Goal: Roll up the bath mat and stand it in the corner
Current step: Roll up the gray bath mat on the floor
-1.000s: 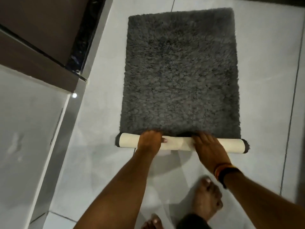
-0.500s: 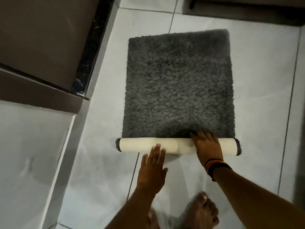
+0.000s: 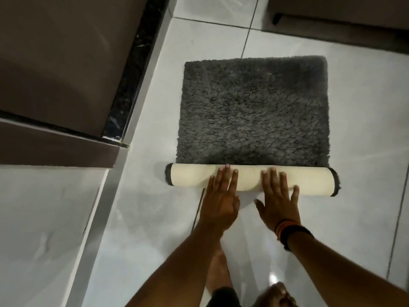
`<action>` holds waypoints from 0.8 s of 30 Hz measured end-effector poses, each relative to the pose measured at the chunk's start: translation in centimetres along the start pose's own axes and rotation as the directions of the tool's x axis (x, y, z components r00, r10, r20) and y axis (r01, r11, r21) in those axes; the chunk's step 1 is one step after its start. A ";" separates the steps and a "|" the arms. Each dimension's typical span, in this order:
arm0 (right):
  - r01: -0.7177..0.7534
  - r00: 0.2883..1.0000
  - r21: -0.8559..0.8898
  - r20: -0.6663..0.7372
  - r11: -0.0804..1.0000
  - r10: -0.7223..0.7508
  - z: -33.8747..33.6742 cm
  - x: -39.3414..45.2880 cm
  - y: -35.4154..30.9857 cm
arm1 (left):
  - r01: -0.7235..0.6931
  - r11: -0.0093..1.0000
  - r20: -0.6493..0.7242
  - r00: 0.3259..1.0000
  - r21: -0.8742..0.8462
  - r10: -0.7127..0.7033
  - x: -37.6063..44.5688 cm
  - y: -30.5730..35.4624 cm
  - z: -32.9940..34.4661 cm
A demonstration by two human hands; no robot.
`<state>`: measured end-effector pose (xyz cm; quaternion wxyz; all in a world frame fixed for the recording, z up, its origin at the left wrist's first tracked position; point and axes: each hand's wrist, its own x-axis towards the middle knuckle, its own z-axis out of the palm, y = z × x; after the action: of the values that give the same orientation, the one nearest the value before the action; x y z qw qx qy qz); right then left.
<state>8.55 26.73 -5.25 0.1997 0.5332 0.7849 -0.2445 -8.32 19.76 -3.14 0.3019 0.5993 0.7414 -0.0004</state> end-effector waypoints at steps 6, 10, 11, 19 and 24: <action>-0.021 0.999 -0.002 0.027 1.000 0.021 -5.5 2.2 -0.1 | 0.006 0.998 0.147 0.989 0.058 -0.014 2.7 0.2 -2.3; 0.022 0.988 -0.024 0.155 0.999 -0.018 -4.8 -0.2 -0.7 | 0.114 0.993 0.243 0.963 0.010 -0.113 7.3 0.8 -5.4; 0.012 0.980 -0.028 0.200 1.000 -0.006 -4.7 0.0 -0.7 | 0.149 0.989 0.275 0.951 -0.015 -0.139 8.6 1.0 -5.9; 0.003 0.991 0.005 0.137 1.000 -0.003 -9.6 9.3 -1.3 | -0.055 0.993 -0.103 0.994 -0.107 0.044 10.4 1.2 -7.0; 0.041 0.990 0.041 0.130 0.998 -0.047 -14.2 14.4 -0.7 | 0.046 0.994 0.100 0.994 -0.097 -0.036 13.3 2.3 -7.8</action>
<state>2.07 45.64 -1.99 0.2352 0.5022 0.7768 -0.2985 -11.07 35.05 -1.90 0.3673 0.5673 0.7371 0.0010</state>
